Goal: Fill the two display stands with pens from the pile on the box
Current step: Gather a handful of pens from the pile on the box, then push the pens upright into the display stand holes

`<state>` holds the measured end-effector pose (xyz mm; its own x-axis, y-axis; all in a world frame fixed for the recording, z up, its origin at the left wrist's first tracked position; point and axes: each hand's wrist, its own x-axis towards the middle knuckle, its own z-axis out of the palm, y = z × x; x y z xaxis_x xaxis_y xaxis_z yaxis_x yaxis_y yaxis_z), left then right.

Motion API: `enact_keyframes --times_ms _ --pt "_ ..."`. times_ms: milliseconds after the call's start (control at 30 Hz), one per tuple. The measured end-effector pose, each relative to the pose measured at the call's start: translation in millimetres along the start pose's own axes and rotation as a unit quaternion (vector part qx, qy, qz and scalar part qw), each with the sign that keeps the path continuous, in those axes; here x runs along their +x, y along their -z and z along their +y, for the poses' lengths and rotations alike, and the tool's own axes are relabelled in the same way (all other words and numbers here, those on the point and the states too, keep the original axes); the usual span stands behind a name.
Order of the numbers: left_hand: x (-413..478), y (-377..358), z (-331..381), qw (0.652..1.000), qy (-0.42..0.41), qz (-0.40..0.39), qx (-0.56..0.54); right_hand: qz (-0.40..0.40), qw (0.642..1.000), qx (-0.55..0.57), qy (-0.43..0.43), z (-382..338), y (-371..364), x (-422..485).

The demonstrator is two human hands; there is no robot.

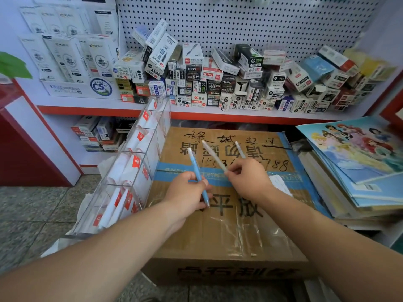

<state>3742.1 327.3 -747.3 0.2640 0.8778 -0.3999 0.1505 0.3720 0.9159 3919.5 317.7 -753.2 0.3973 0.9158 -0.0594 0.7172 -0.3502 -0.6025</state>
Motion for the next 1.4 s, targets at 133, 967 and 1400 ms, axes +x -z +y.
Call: enact_keyframes --times_ms 133,967,1400 --pt "-2 -4 3 0.999 -0.013 0.0 -0.034 -0.052 0.99 0.121 0.053 -10 2 -35" --pt "-3 -1 -4 0.997 -0.009 -0.072 0.014 0.075 0.994 -0.042 -0.063 29 11 35" --pt "-23 -25 5 0.994 -0.042 -0.094 0.048 -0.082 0.989 0.122 -0.027 19 63 -42"
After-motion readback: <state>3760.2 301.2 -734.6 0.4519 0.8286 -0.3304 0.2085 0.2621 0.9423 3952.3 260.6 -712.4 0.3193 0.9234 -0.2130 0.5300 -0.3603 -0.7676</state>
